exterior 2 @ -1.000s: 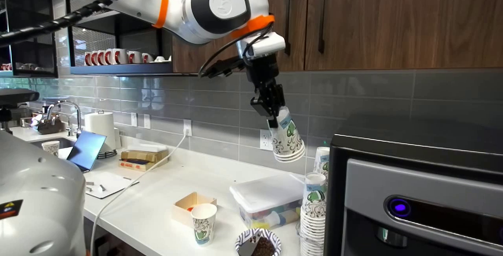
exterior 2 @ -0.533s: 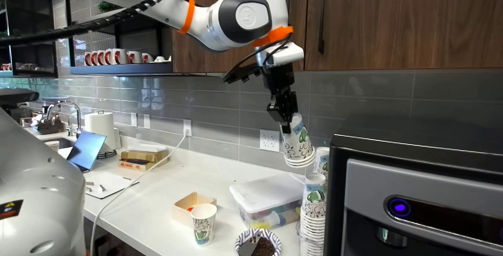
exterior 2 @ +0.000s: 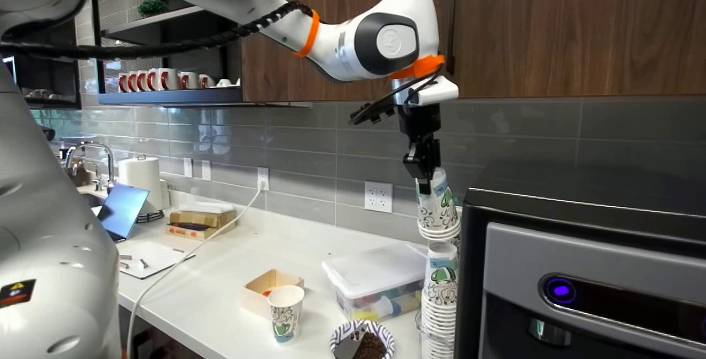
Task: Pick up the coffee cups on the right and place them on the front stack.
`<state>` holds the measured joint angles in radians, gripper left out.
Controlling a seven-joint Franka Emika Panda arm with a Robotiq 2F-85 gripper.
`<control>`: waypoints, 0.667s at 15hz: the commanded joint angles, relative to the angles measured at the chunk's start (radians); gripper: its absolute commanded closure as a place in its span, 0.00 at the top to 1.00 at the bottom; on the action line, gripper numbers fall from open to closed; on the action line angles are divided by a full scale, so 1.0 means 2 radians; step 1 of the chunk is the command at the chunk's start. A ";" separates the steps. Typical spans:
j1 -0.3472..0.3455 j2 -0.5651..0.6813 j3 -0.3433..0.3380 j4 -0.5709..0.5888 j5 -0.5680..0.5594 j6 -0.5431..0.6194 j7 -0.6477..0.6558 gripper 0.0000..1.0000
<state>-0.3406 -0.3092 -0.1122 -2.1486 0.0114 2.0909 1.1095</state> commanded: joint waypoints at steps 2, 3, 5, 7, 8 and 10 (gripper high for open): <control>0.014 0.053 -0.019 0.056 0.021 -0.019 0.008 0.01; 0.015 0.060 -0.021 0.062 0.025 -0.023 0.008 0.01; 0.017 0.071 -0.025 0.074 0.026 -0.037 0.016 0.01; 0.017 0.081 -0.028 0.087 0.026 -0.059 0.028 0.01; 0.017 0.085 -0.029 0.093 0.025 -0.070 0.034 0.01; 0.018 0.090 -0.032 0.103 0.028 -0.088 0.042 0.01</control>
<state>-0.3247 -0.1613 -0.1539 -2.0112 0.0495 1.9916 1.1553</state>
